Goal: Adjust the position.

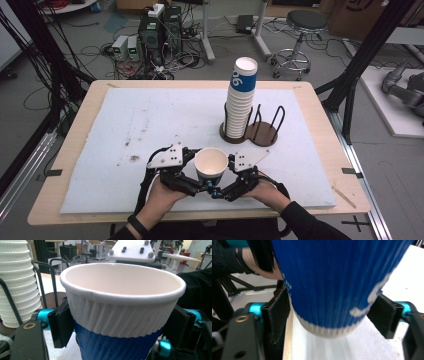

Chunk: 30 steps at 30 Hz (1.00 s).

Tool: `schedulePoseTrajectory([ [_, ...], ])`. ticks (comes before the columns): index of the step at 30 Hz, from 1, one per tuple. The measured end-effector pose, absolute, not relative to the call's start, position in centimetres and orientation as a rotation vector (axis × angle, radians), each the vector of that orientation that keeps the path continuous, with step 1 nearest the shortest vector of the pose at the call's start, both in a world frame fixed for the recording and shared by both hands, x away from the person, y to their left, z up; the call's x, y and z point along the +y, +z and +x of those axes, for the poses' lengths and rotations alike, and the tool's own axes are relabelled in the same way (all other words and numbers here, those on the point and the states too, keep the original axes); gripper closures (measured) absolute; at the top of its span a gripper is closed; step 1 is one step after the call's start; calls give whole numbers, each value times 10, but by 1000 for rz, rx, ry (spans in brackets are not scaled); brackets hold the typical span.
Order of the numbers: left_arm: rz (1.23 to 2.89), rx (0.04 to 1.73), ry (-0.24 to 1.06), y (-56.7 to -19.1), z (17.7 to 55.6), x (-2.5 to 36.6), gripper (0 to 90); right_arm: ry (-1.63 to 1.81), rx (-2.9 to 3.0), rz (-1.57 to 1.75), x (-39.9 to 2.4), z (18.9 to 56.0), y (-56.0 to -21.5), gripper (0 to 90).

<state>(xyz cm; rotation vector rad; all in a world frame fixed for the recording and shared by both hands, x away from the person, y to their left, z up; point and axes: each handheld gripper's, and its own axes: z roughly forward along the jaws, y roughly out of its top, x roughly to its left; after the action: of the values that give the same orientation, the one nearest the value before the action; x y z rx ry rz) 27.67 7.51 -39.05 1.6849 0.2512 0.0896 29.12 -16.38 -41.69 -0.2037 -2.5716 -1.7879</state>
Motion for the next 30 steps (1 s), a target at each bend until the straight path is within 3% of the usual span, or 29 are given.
schedulePoseTrajectory([
  [4,1686,239,89,-393,275,72,219,-1848,-2499,-227,-166,291,-413,208],
  [6,1682,235,94,-393,275,72,219,-1859,-2484,-231,-167,290,-412,265],
  [30,1682,254,83,-391,274,72,172,-1821,-2586,-196,-164,290,-415,272],
])
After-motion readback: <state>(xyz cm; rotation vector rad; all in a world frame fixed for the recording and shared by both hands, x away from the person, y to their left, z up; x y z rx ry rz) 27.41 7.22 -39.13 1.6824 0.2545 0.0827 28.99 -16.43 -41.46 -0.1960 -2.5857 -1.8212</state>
